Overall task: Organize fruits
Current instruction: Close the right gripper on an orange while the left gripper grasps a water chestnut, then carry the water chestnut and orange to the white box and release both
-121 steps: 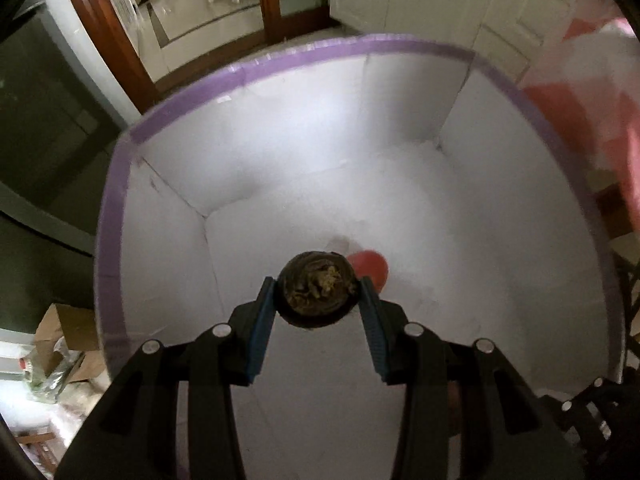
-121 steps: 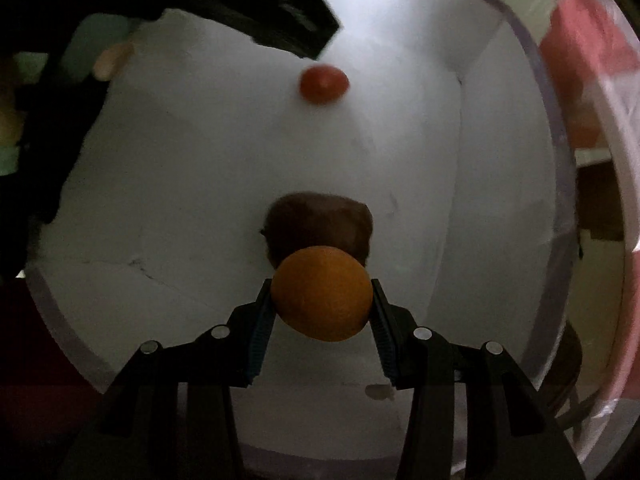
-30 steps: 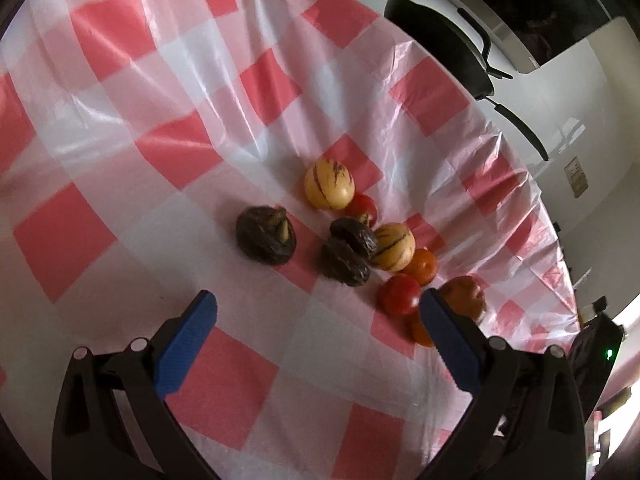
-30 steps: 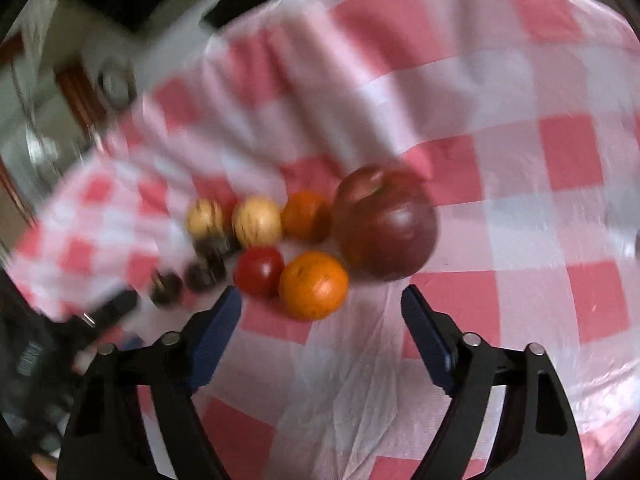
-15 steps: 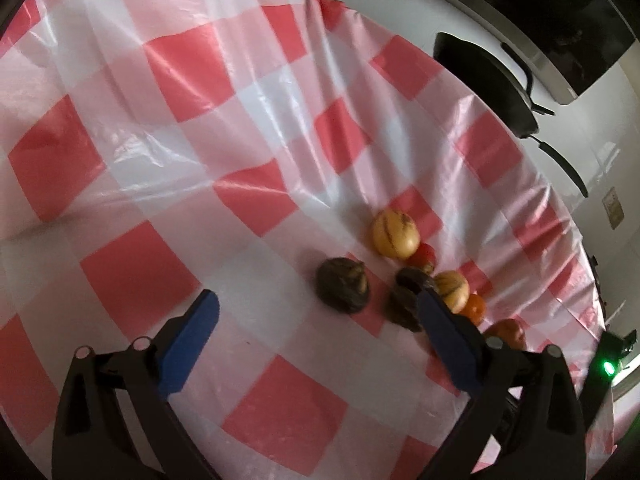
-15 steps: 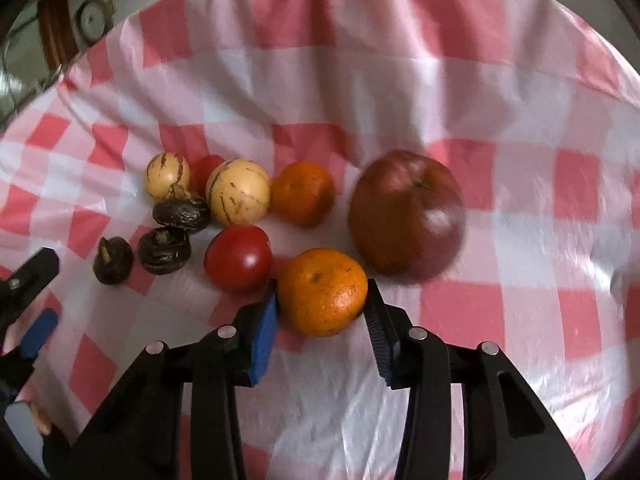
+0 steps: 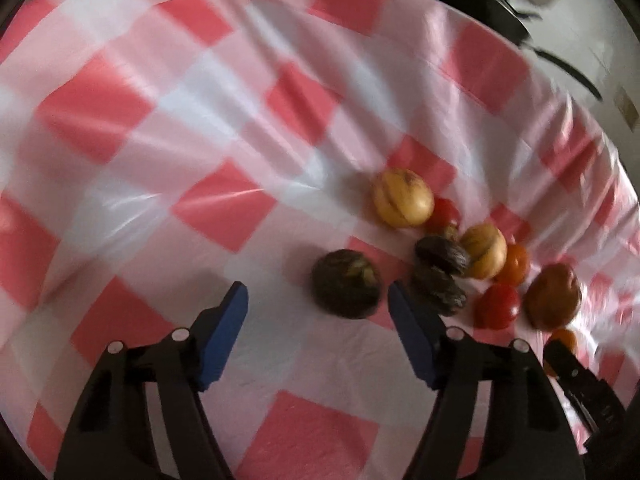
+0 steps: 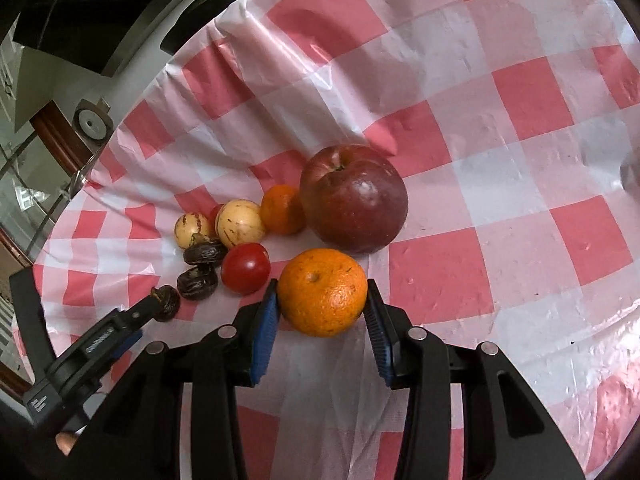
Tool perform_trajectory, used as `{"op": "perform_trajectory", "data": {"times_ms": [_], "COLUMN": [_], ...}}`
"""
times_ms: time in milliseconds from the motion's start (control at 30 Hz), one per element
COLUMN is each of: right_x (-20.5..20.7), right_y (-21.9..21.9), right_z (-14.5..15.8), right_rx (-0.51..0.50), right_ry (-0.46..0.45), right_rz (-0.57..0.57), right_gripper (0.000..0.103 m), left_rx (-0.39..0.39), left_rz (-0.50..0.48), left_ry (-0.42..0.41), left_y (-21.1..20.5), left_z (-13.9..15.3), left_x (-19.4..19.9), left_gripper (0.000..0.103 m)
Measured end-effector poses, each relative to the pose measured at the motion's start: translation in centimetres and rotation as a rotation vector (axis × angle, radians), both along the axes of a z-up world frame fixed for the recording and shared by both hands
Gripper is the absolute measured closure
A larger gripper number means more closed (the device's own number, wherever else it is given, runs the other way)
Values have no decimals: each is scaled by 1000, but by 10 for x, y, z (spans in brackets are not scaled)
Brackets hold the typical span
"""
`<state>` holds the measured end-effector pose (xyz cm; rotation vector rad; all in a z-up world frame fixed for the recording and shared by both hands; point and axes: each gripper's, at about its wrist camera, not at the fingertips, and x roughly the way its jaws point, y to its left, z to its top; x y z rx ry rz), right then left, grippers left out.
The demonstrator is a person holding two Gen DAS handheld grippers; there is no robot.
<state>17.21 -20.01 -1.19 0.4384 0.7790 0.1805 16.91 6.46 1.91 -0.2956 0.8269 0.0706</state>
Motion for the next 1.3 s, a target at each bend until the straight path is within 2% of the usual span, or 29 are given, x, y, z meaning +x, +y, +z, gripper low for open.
{"op": "perform_trajectory", "data": {"times_ms": [100,200,233,300,333,433,733,833,1000,1067,1133,1300], "right_x": [2,0,1,0,1,0,3,1,-5,-16,-37,-94], "right_y": [3,1,1,2,3,3,0,-3,-5,-5,-4,15], "right_z": [1,1,1,2,1,0,-1,0,3,7,7,13], "right_rx": [2,1,0,-3,-3,-4,24,42,40,32,51,45], "right_ry": [-2,-2,-1,1,1,0,-16,-26,-42,-63,-60,-67], "right_rz": [1,1,1,4,4,4,10,18,21,12,14,62], "right_gripper": [61,61,61,61,61,61,61,61,61,61,61,61], "left_rx": [46,127,148,174,182,138,120,93,146,146,128,120], "left_rz": [-24,-33,-29,-29,-32,-39,-29,-31,-37,-33,-25,18], "left_ry": [28,58,64,66,65,47,14,-7,-53,-49,-40,-95], "left_y": [-7,-16,-17,-16,-15,-7,1,1,-2,1,1,19], "left_z": [-2,-3,-3,-3,-2,-2,-1,7,12,8,9,20], "left_x": [13,21,21,19,18,15,-8,-24,-75,-100,-107,-148], "left_gripper": [33,34,37,59,61,61,61,61,61,61,62,61]}}
